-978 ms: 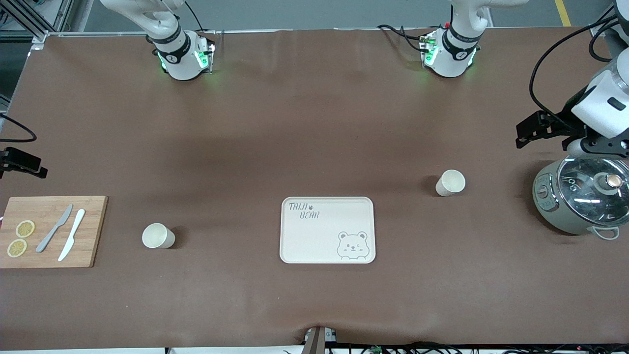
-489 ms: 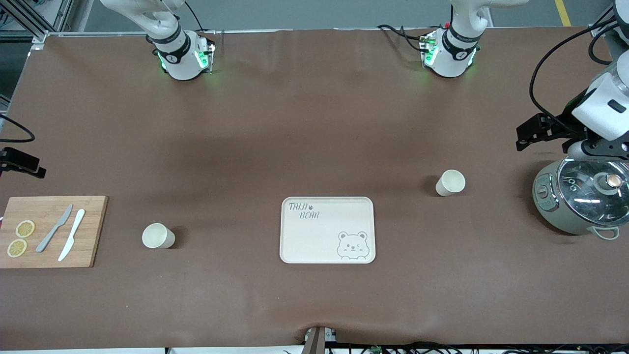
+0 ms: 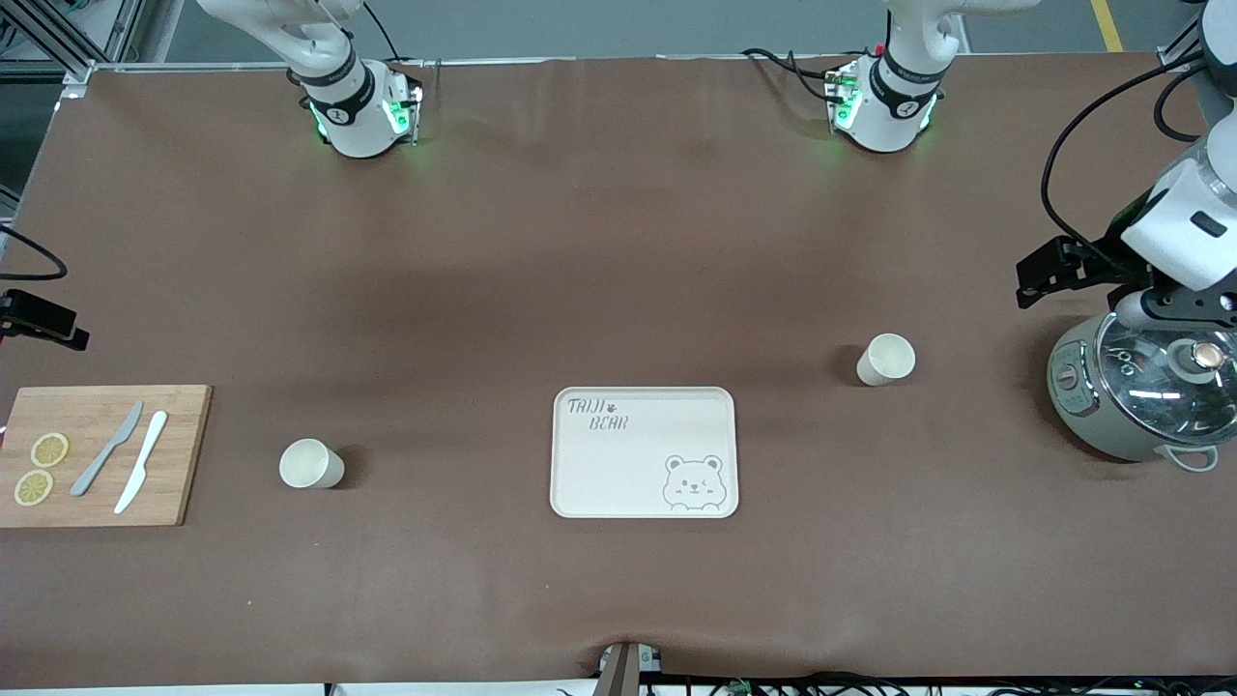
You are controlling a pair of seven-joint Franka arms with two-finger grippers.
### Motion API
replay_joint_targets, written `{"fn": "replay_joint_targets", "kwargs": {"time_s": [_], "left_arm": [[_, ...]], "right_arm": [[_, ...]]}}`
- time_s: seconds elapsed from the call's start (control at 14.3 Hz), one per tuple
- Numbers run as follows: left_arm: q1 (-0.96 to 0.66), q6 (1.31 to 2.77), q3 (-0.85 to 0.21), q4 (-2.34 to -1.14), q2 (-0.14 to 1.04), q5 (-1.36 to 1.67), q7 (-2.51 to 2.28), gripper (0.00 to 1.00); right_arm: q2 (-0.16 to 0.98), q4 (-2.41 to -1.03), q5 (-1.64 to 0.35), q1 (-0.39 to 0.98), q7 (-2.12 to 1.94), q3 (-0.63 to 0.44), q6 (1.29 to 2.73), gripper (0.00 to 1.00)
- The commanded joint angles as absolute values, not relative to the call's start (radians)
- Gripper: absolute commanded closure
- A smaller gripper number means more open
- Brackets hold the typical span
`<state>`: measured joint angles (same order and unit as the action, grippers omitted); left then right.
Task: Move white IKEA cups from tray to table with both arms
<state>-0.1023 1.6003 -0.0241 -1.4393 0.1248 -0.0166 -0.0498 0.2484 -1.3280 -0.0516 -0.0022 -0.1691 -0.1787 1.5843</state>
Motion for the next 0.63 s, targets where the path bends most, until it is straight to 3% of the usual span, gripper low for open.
{"fn": "replay_joint_targets", "kwargs": {"time_s": [0.0,0.56], "left_arm": [[-0.106,1.601,-0.023,-1.428,0.127,-0.035,-0.011,0.0],[-0.107,1.594,-0.023,-1.431,0.127,-0.034,0.015,0.0]], "right_arm": [[0.235,-1.335,-0.043,-0.009,-0.16,-0.166,1.586,0.0],[0.236,-1.335,-0.026,0.032,0.052,-0.16,1.586,0.0]]}}
